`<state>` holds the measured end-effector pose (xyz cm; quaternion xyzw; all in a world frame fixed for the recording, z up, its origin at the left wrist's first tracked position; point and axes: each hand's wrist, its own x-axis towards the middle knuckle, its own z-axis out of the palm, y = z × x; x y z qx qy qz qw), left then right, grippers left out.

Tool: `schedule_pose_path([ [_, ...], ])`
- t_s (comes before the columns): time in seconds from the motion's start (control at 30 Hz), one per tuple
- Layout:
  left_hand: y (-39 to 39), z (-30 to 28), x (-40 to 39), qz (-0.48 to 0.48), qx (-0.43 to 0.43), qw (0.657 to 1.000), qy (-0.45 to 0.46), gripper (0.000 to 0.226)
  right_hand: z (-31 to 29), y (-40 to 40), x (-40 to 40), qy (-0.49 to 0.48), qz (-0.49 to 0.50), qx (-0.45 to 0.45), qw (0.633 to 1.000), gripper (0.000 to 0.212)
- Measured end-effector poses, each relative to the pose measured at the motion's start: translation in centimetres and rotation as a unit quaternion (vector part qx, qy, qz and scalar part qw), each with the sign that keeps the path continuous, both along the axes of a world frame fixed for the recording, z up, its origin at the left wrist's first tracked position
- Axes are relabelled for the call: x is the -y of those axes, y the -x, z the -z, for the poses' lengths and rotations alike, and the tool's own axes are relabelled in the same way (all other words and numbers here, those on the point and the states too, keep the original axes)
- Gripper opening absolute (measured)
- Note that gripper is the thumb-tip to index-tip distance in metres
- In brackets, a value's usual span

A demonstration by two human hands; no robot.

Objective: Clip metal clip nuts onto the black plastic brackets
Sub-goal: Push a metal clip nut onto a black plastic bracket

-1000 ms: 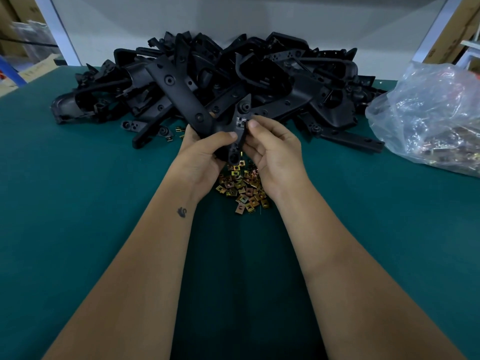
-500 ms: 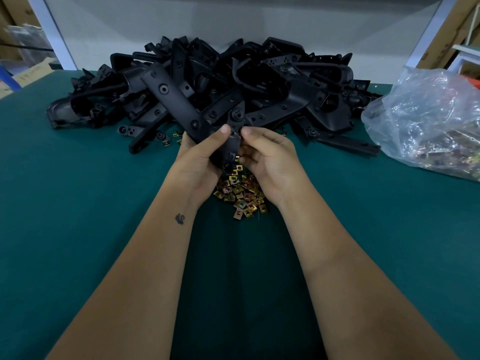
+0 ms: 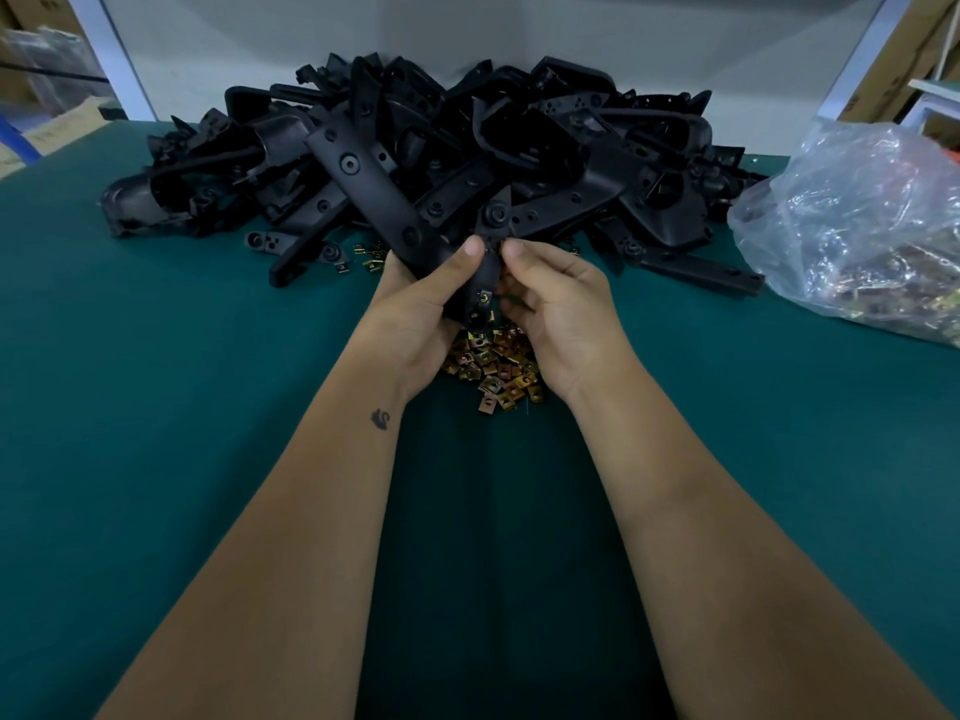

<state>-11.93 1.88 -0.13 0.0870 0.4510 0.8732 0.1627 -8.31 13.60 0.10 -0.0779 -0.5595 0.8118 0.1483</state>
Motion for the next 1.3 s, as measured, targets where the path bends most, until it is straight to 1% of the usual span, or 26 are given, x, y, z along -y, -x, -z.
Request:
schedule_pose_path([
  [0.37, -0.1, -0.1, 0.1, -0.011, -0.015, 1.0, 0.024, 0.053, 0.2, 0.1, 0.0, -0.062, 0.032, 0.007, 0.998, 0.007],
  [0.5, 0.0, 0.0, 0.1, -0.022, -0.03, 0.998, 0.045, 0.051, 0.1, 0.1, -0.1, -0.111, 0.039, 0.005, 0.993, 0.008],
  [0.6, 0.1, 0.2, 0.2, -0.034, -0.044, 0.996, 0.067, 0.054, 0.2, 0.1, -0.2, -0.15, 0.053, 0.004, 0.987, 0.008],
  [0.67, 0.2, 0.3, 0.2, -0.047, -0.058, 0.993, 0.089, 0.056, 0.3, 0.2, -0.3, -0.202, 0.076, 0.012, 0.976, 0.006],
  [0.73, 0.1, 0.4, 0.2, -0.058, -0.07, 0.99, 0.11, 0.057, 0.5, 0.2, -0.3, -0.243, 0.088, 0.02, 0.966, 0.01],
  [0.77, 0.1, 0.4, 0.2, -0.058, -0.073, 0.99, 0.111, 0.057, 0.5, 0.2, -0.3, -0.238, 0.085, 0.019, 0.967, 0.011],
  [0.87, 0.2, 0.3, 0.3, -0.04, -0.065, 0.993, 0.09, 0.052, 0.3, 0.1, -0.4, -0.177, 0.059, 0.0, 0.982, 0.008],
  [1.0, 0.1, -0.1, 0.5, -0.005, -0.044, 0.998, 0.049, 0.054, -0.3, 0.0, -0.7, -0.099, -0.009, -0.021, 0.995, 0.009],
  [1.17, 0.2, -0.1, 0.7, 0.021, -0.04, 0.997, 0.056, 0.053, -0.7, -0.1, -1.4, -0.11, -0.047, -0.015, 0.993, 0.008],
  [1.3, 0.1, 0.0, 0.9, 0.031, -0.051, 0.995, 0.082, 0.051, -0.7, -0.3, -1.7, -0.165, -0.08, -0.015, 0.983, 0.009],
])
